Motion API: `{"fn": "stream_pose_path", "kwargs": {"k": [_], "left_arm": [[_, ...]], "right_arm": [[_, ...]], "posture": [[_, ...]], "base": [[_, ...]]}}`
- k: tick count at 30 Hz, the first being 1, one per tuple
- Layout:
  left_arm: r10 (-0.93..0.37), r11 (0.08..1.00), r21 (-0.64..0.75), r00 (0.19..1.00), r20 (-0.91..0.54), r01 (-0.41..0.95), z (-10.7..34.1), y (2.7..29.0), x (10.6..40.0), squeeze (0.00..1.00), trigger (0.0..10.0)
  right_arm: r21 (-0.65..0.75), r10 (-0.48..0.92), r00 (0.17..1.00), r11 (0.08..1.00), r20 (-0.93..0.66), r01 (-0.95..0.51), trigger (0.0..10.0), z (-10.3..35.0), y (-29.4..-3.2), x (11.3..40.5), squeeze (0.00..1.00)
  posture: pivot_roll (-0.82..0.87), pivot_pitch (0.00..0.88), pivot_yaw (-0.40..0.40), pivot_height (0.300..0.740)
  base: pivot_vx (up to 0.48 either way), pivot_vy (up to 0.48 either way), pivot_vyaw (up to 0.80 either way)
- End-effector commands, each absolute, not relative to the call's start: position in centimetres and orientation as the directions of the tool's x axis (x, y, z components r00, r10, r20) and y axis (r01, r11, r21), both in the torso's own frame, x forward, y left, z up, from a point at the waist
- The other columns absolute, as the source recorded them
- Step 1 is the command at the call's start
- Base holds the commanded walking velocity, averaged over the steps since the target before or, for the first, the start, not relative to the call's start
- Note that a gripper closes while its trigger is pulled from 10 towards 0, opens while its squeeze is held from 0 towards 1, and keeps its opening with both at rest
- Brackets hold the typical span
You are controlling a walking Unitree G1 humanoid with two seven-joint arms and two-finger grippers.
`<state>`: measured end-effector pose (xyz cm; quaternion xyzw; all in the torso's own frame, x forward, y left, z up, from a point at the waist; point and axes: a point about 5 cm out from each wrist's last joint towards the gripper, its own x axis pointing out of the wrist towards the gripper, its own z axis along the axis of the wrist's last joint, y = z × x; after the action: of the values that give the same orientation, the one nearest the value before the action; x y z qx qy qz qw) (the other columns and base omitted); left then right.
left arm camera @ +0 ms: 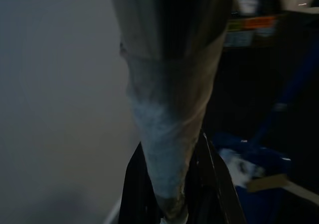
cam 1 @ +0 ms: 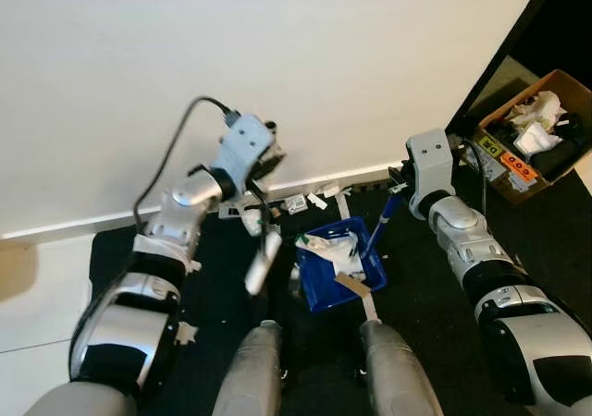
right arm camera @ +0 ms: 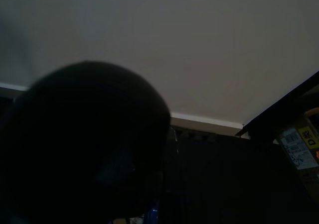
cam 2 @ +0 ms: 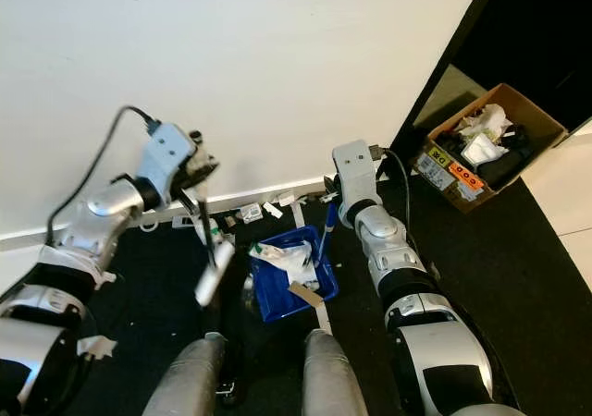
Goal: Sweep floor
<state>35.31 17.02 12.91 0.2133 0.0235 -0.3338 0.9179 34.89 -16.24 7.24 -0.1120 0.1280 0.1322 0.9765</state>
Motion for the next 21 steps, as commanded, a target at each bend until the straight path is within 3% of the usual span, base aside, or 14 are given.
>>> {"fn": "stream_pose_path", "kwargs": {"k": [1,4,7,10,15,21], "left_arm": [[-0.584,0.706,0.361,0.789,-0.189,0.609,12.8,18.1,35.3,0.00,10.0],[-0.585,0.722,0.347,0.796,-0.156,0.599,13.3,18.3,35.5,0.00,10.0],[-0.629,0.757,0.222,0.777,-0.008,0.615,14.7,18.0,35.6,0.00,10.0],[-0.688,0.725,0.105,0.720,0.087,0.680,15.3,17.2,35.2,0.00,10.0],[-0.632,0.760,0.198,0.775,0.003,0.619,14.8,18.1,35.5,0.00,10.0],[-0.442,0.849,0.327,0.897,0.008,0.416,15.5,21.0,36.4,0.00,10.0]], "right_arm": [[-0.196,0.210,0.906,0.935,-0.369,-0.297,10.0,5.3,-16.8,33.8,0.00],[-0.197,0.209,0.906,0.935,-0.369,-0.296,10.0,5.3,-16.8,33.8,0.00],[-0.197,0.209,0.905,0.934,-0.371,-0.297,10.0,5.3,-16.9,33.8,0.00],[-0.196,0.212,0.904,0.934,-0.371,-0.299,10.0,5.3,-16.8,33.8,0.00],[-0.195,0.213,0.905,0.934,-0.368,-0.299,10.0,5.4,-16.7,33.9,0.00],[-0.196,0.212,0.905,0.934,-0.370,-0.299,10.0,5.4,-16.8,33.9,0.00]], "posture": [[0.00,0.145,-0.003,0.740],[0.00,0.145,-0.005,0.740],[0.01,0.145,-0.007,0.740],[0.01,0.145,-0.007,0.740],[0.01,0.145,-0.008,0.740],[0.01,0.145,-0.010,0.740]], "base": [[0.000,0.000,0.00],[0.000,0.000,0.00],[0.000,0.000,0.00],[0.000,0.000,0.00],[0.000,0.000,0.00],[0.000,0.000,0.00]]}}
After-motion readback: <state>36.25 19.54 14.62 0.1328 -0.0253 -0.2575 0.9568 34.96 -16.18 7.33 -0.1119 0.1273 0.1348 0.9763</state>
